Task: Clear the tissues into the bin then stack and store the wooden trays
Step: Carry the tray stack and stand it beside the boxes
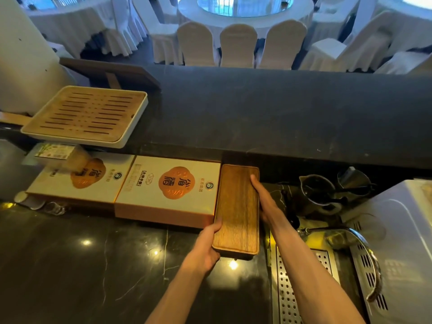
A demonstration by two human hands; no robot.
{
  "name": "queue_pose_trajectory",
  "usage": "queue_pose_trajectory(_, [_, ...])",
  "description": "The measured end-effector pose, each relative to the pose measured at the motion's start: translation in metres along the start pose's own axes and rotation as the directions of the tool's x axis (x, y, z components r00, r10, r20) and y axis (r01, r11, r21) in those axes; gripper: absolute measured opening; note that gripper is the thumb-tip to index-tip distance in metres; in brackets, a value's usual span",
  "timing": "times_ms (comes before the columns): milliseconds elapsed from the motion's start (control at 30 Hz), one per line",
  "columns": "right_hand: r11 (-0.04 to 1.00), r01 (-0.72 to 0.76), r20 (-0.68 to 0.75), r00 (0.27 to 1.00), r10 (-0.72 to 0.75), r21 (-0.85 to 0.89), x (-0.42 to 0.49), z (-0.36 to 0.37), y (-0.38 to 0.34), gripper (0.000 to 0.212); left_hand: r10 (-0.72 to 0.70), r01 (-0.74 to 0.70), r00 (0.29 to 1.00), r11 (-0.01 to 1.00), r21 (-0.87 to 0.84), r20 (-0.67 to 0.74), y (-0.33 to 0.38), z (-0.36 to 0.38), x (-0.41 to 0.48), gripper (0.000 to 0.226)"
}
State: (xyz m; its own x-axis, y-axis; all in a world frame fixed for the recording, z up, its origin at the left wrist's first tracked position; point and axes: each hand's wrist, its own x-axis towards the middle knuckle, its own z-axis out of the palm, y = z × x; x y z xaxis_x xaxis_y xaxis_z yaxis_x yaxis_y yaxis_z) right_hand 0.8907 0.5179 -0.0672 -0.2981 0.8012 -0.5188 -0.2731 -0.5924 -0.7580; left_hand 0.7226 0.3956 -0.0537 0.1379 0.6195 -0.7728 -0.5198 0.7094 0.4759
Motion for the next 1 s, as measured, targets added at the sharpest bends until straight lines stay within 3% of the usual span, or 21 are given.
queue_pose_trajectory(167, [0.999,0.043,0.042,0.998,-0.042,-0.017,-0.022,0.007,0.007,0.056,0.044,-0.043,0.999,0.999,-0.022,0.020,-0.003,0.002,-0.002,0.042])
queue_pose_trajectory(367, [0.995,0.072,-0.113,0.990,-0.079,-0.064,-0.098,0.005,0.088,0.063,0.096,-0.096,0.995,0.995,-0.002,0.011,-0.017,0.001,0.000,0.053])
queue_pose_trajectory(500, [0.993,0.038,-0.184,0.981,-0.059,-0.115,-0.109,0.020,0.087,0.062,0.101,-0.099,0.993,0.995,0.027,-0.058,-0.015,0.006,0.000,0.049])
queue_pose_trajectory(667, [0.971,0.029,-0.165,0.984,-0.070,-0.235,-0.126,0.018,0.070,0.070,0.135,-0.129,0.991,0.978,0.164,-0.024,-0.012,0.000,-0.026,0.052])
queue_pose_trajectory(767, [0.923,0.037,-0.170,0.979,-0.109,-0.382,-0.156,0.018,0.078,0.070,0.240,-0.218,0.971,0.907,0.361,-0.017,-0.027,-0.017,-0.047,0.059])
queue_pose_trajectory(833, [0.820,0.063,-0.143,0.974,-0.174,-0.570,-0.176,0.017,0.089,0.067,0.390,-0.325,0.921,0.761,0.562,0.004,-0.040,-0.026,-0.060,0.056])
queue_pose_trajectory(867, [0.698,0.089,-0.104,0.968,-0.229,-0.711,-0.185,0.016,0.096,0.066,0.469,-0.379,0.881,0.634,0.674,0.055,-0.047,-0.028,-0.066,0.054])
queue_pose_trajectory(900, [0.526,0.107,-0.059,0.956,-0.289,-0.844,-0.191,0.015,0.102,0.069,0.536,-0.413,0.834,0.452,0.791,0.130,-0.053,-0.030,-0.069,0.059])
queue_pose_trajectory(967, [0.179,0.088,0.014,0.925,-0.379,-0.980,-0.197,0.015,0.110,0.076,0.593,-0.378,0.739,-0.027,0.925,0.319,-0.063,-0.033,-0.070,0.072])
queue_pose_trajectory(1000, [0.091,0.071,0.030,0.920,-0.390,-0.993,-0.199,0.015,0.110,0.078,0.567,-0.314,0.729,-0.222,0.923,0.384,-0.065,-0.034,-0.069,0.076])
